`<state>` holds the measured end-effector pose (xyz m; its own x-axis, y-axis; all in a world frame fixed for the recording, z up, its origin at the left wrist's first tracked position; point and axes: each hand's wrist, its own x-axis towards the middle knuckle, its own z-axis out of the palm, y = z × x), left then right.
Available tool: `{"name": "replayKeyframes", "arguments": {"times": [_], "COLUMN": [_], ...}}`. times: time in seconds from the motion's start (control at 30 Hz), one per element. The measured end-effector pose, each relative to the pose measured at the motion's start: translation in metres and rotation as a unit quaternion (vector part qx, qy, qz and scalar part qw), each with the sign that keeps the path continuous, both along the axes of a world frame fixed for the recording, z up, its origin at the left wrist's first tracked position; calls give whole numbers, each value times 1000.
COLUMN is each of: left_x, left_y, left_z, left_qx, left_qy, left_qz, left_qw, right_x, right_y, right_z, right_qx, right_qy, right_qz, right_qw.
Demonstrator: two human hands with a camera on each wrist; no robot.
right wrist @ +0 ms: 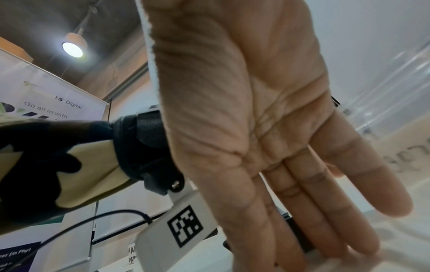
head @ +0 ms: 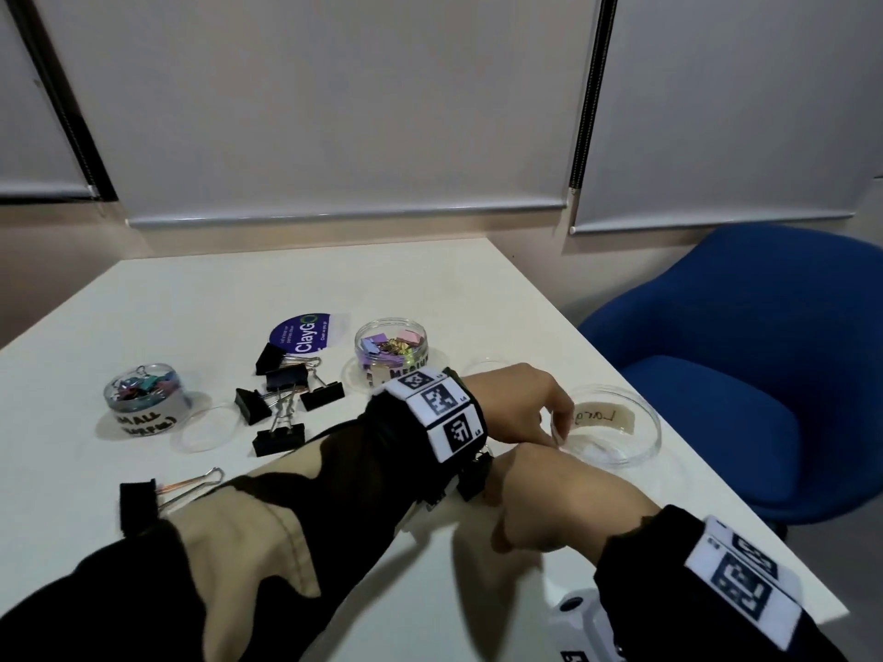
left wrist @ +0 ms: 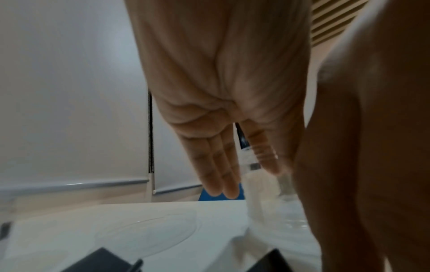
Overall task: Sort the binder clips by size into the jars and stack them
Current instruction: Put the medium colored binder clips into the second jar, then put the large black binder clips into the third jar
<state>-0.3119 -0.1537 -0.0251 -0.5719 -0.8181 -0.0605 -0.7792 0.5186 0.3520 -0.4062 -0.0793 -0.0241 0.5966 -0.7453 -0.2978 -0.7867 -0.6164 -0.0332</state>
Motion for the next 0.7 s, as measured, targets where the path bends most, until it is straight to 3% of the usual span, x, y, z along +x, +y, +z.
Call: {"name": "replayKeyframes", "arguments": {"times": [0.13, 0.27, 0.43, 0.7], "left_x": [16, 55, 110, 121], "left_y": [12, 39, 85, 165], "left_z": [10, 30, 41, 8], "left_qx": [-28, -58, -126, -66], "left_qy": [101, 192, 142, 20], "left_qz": [71, 161, 291, 370], "left_qw": [992, 966, 938, 927], "right_x": [5, 8, 7, 5], "right_y": [-5, -10, -14, -14], "right_z": [-7, -13, -17, -13], "right_qx": [-21, -31, -26, -17], "right_qy": [38, 39, 49, 71], "right_qz": [17, 35, 30, 37], "right_qw": [999, 998, 998, 997]}}
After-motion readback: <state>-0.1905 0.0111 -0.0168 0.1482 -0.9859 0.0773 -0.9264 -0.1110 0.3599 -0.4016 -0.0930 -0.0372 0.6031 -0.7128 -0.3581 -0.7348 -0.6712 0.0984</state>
